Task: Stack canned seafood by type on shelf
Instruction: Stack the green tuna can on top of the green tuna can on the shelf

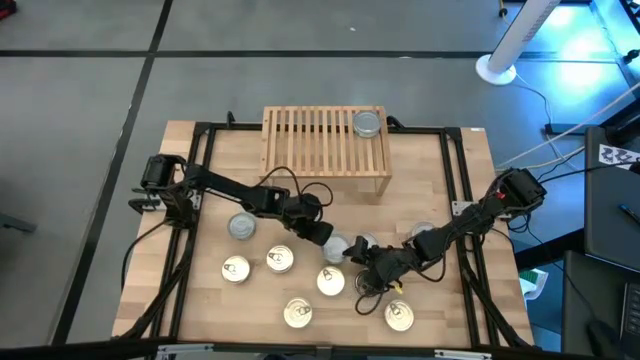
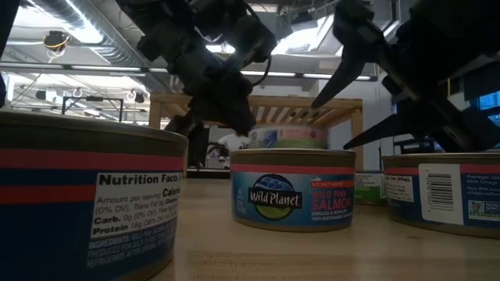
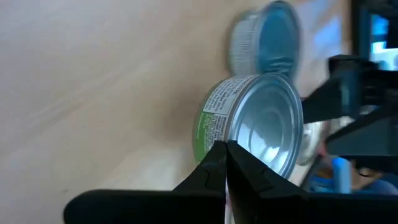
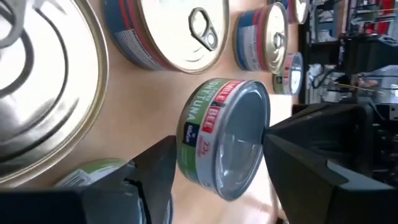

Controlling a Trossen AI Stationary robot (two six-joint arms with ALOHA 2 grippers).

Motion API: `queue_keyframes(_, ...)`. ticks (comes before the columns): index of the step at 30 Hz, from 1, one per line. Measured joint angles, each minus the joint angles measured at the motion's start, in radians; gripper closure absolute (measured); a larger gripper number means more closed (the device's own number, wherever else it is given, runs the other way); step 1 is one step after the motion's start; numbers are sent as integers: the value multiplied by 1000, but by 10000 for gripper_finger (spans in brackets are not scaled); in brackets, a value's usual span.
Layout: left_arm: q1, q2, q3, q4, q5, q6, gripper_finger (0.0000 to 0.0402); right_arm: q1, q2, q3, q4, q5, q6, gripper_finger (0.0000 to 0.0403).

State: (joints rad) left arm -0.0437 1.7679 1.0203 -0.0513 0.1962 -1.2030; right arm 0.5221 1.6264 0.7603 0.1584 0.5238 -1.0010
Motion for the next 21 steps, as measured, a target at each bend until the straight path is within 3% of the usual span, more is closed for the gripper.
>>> queue_keyframes(10, 0, 0, 0, 54, 26, -1, 401, 64, 0, 0, 3, 148, 1, 160)
queue_keyframes(21, 1, 0, 0, 79, 35, -1, 401, 87, 0, 0, -1, 155, 93, 160)
